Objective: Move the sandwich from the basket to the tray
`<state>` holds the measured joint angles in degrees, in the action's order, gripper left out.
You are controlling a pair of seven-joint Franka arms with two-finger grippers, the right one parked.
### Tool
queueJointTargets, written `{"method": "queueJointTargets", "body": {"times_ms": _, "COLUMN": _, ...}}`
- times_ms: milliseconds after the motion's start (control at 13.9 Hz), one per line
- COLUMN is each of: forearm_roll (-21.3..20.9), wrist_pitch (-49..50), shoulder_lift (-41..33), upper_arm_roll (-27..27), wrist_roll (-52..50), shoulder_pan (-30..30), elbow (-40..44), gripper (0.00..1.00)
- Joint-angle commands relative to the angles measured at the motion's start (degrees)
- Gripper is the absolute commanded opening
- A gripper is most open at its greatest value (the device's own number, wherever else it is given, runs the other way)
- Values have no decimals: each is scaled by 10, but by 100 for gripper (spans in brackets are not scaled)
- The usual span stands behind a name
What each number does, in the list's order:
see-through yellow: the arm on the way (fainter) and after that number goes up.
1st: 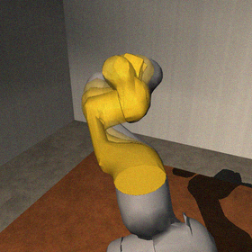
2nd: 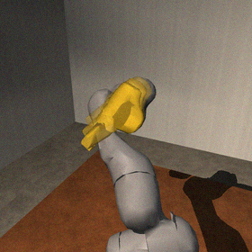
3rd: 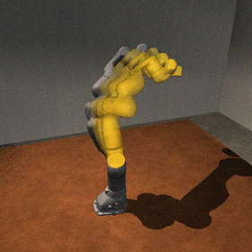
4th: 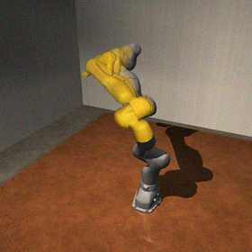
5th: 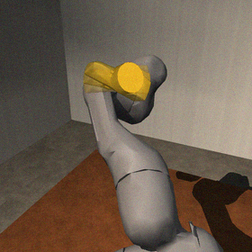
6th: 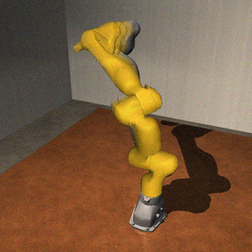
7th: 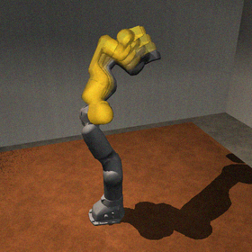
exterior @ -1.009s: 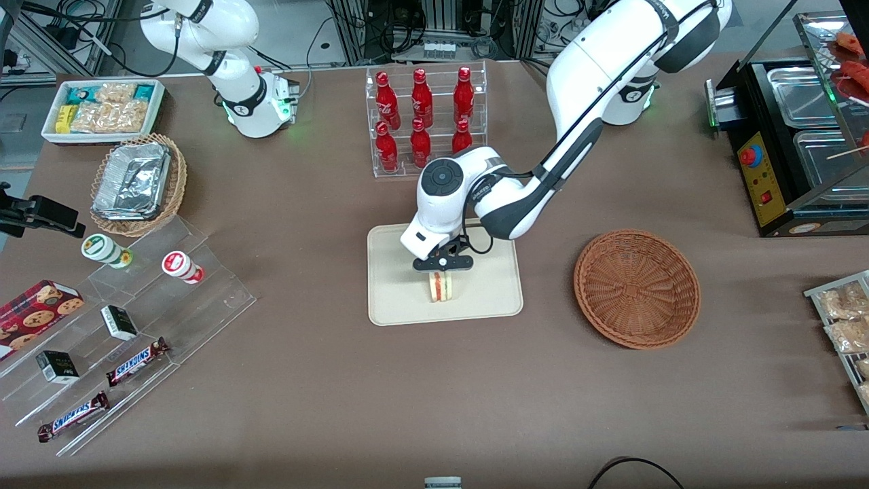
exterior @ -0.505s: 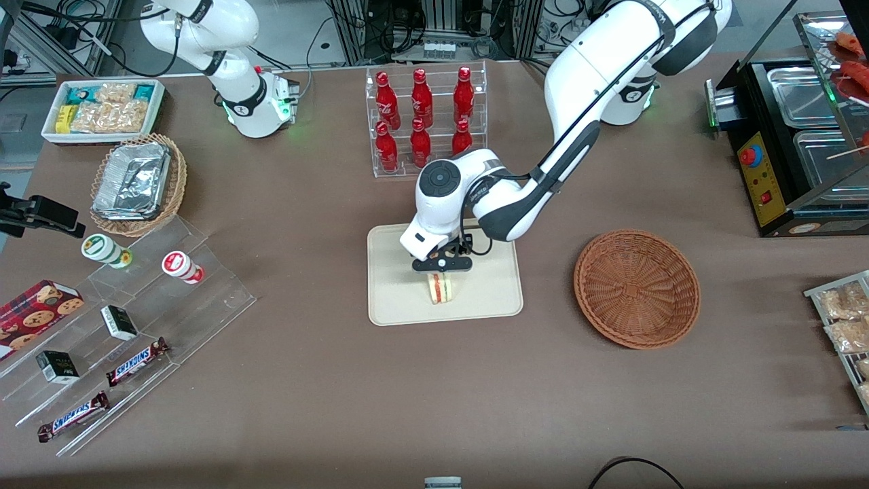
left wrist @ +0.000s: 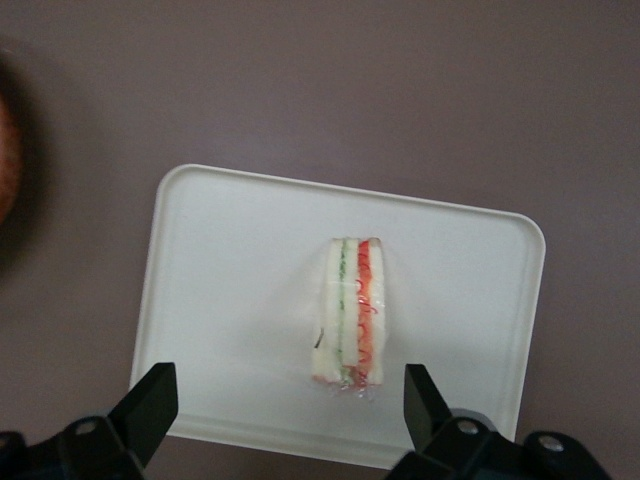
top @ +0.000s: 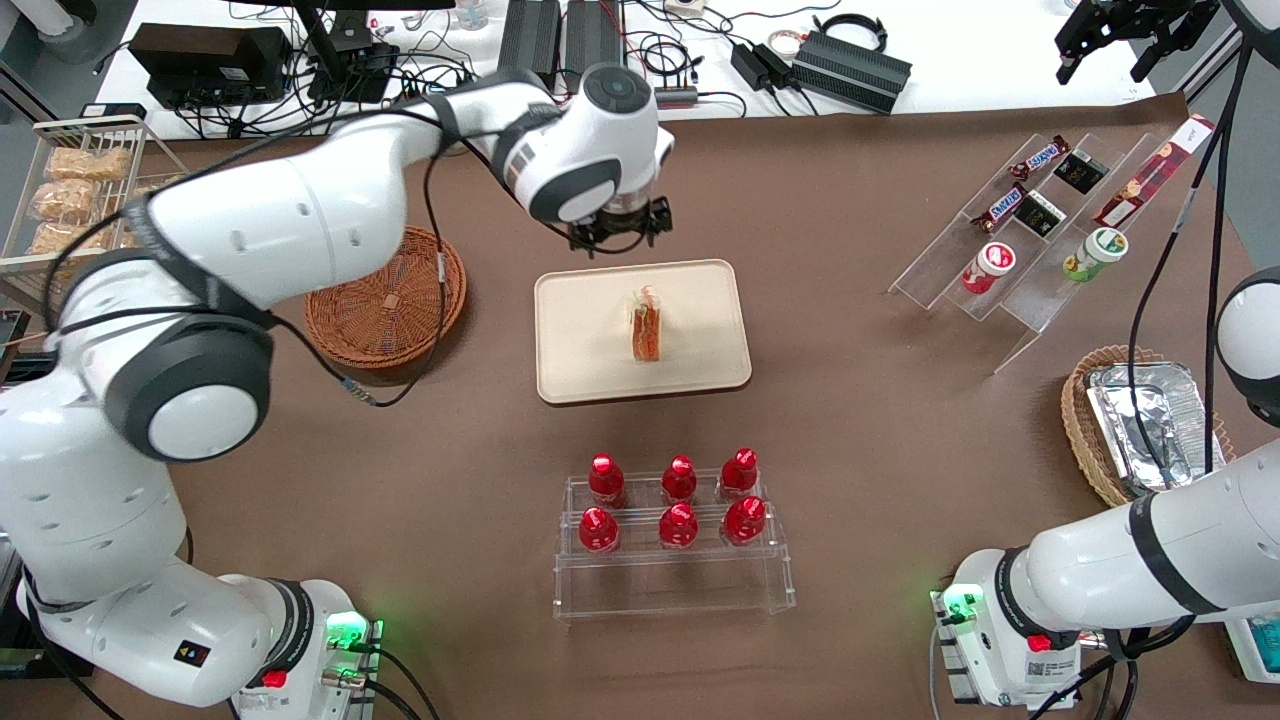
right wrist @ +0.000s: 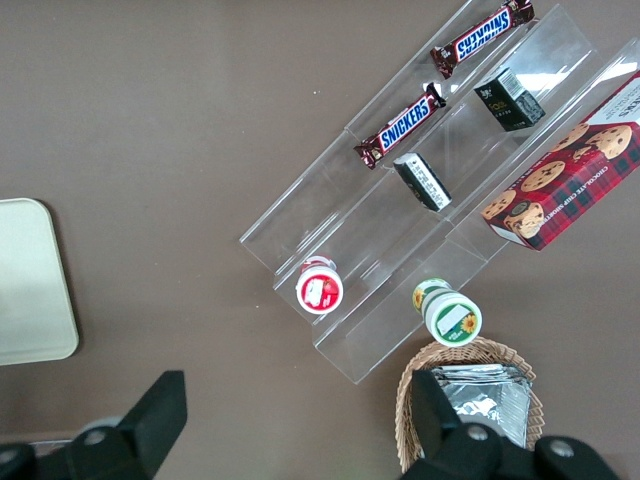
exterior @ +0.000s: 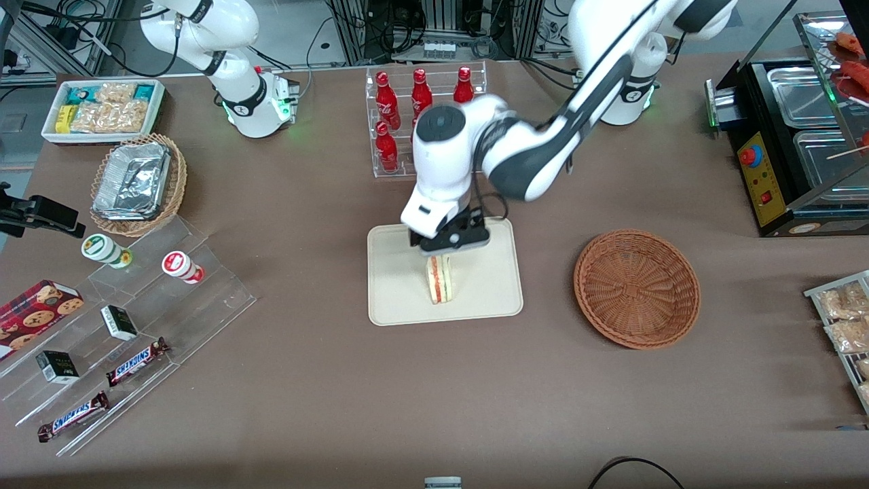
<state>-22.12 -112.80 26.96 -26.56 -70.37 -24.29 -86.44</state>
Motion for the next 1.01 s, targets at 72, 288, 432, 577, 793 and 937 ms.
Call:
{"method": "queueJointTargets", "body": {"times_ms": 72, "forearm_roll": 57, "wrist_pitch": 99, "shoulder_lift": -100, "upper_arm_roll": 4, "wrist_roll": -5, "shoulder_pan": 64, "elbow": -19, "gripper": 100}}
{"method": "queueJointTargets", "body": {"times_ms": 288, "forearm_roll": 94, "wrist_pitch": 179, "shoulder_lift": -162, "upper_arm_roll": 4, "wrist_roll": 95, "shoulder_pan": 130, "elbow": -21, "gripper": 100}}
{"method": "queueJointTargets", "body": {"times_ms": 432, "forearm_roll": 131, "wrist_pitch": 202, "shoulder_lift": -196, "upper_arm_roll": 5, "wrist_roll": 188, "shoulder_pan": 188, "elbow": -21, "gripper": 100}}
{"method": "queueJointTargets", "body": {"times_ms": 577, "forearm_roll": 155, "wrist_pitch": 217, "shoulder_lift": -219, "upper_arm_roll": 42, "wrist_roll": 267, "shoulder_pan": 207, "elbow": -17, "gripper": 100}}
{"method": "queueJointTargets", "body": {"times_ms": 793, "forearm_roll": 213, "wrist_pitch": 234, "shoulder_lift": -251, "upper_arm_roll": 141, "wrist_roll": 426, "shoulder_pan": 204, "elbow": -18, "gripper": 100}}
{"method": "queueJointTargets", "body": {"times_ms": 937, "forearm_roll": 216, "wrist_pitch": 253, "shoulder_lift": -262, "upper_arm_roll": 166, "wrist_roll": 499, "shoulder_pan": 209, "elbow": -16, "gripper": 100}}
